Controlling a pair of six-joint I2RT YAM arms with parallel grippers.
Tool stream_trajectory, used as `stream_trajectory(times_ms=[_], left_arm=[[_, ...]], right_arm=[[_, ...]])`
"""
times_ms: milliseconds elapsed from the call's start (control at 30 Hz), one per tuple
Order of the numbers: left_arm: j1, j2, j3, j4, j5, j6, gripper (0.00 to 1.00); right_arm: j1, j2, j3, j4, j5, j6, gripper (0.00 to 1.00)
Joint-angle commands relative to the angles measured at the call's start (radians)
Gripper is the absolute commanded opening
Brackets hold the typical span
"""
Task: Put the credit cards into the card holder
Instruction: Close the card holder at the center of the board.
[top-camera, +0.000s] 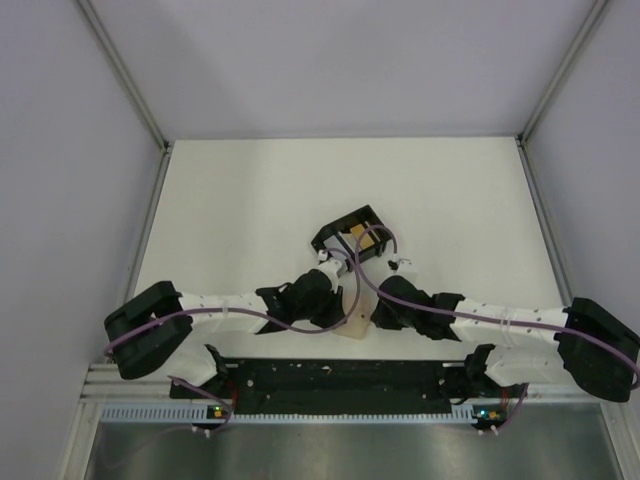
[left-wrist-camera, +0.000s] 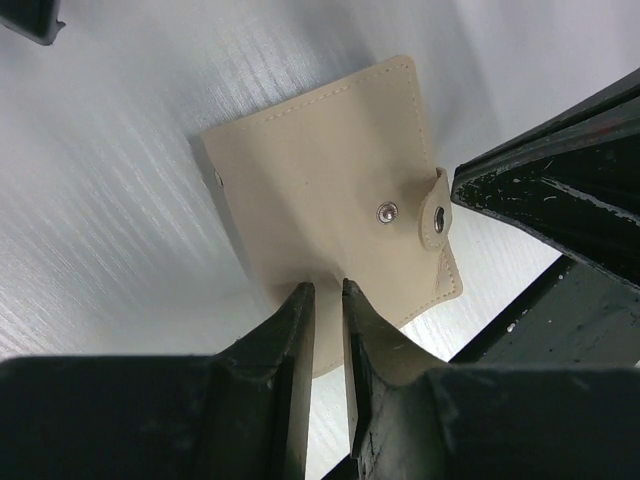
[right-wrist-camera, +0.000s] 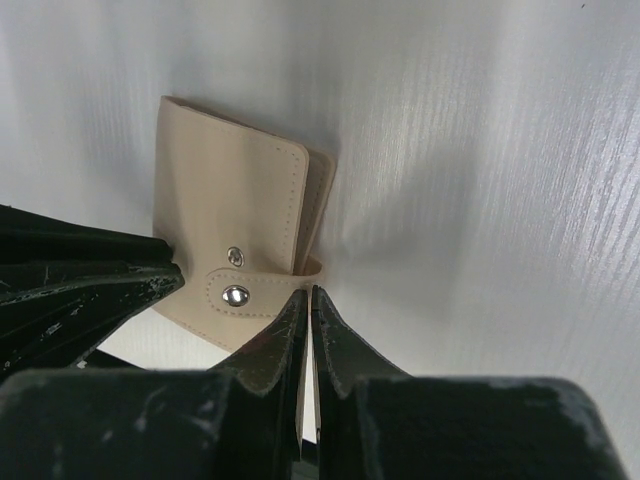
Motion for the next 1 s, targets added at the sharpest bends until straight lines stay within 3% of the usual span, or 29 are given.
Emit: stream_trajectory(times_ms=[0,200,967], left_arm=[[-0.003,0.025,-0.02,0.017,0.009,-0.005,0.21],[-0.004,0.04,-0.026,0.035,0.02,-0.014,0.19],[-0.004,0.046,-0.029,0.066,0.029,-0.025,0.15]], right_arm=[[-0.011,-0.02,0.033,0.043,0.006,-0.001,0.04],[-0.01,-0.045,0.033,0.045,0.009,-0.018,0.03],[-0.01,0.1,0.102,0.075,-0.031,-0.05,0.01]])
